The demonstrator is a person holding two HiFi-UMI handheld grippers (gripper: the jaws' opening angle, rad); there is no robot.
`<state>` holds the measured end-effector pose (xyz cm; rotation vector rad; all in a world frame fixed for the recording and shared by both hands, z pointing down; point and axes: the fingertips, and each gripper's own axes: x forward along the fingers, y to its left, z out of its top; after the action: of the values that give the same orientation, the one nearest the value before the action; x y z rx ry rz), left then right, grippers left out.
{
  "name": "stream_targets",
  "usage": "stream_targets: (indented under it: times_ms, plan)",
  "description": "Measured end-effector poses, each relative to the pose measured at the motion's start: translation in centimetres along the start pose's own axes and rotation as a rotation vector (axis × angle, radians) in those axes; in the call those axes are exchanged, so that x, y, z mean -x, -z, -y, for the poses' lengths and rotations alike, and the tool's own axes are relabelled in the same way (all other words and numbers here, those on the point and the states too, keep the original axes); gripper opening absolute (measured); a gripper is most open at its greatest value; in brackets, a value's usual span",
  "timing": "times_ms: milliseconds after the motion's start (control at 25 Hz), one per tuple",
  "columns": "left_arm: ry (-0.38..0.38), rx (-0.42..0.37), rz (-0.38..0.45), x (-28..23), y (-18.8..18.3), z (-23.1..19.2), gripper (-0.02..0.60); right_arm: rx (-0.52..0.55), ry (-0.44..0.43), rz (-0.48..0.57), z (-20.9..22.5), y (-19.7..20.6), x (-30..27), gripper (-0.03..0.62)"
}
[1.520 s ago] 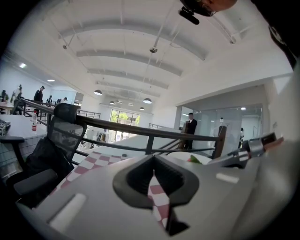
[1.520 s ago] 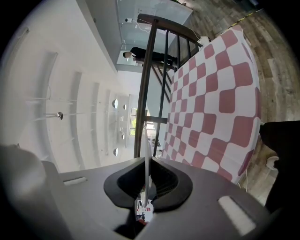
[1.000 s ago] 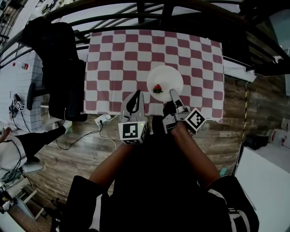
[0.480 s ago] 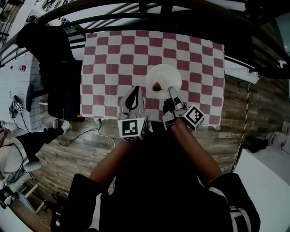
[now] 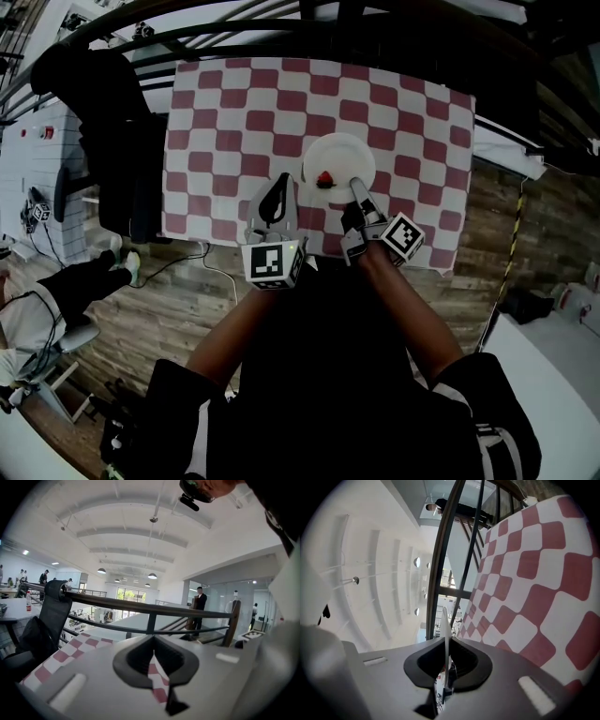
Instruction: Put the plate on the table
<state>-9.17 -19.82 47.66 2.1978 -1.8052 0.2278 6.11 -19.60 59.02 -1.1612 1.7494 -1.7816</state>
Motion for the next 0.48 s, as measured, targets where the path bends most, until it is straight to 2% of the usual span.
stream_targets:
  times_ms: [80, 240, 480]
  plan:
    - [-0.006, -0.003, -0.006, -0.5, 0.2, 0.3, 0.009, 0.040, 0.010, -0.026, 1.0, -0.5, -0.2, 0.017]
    - [-0.007, 0.001, -0.038, -1.2, 1.0, 0.8, 0.009, 0.075, -0.077, -0.059, 1.5, -0.9, -1.1, 0.017]
    - [-0.022, -0.013, -0.074, -1.8, 1.9, 1.1, 0.009, 0.090, -0.120, -0.097, 3.3, -1.0, -1.9, 0.017]
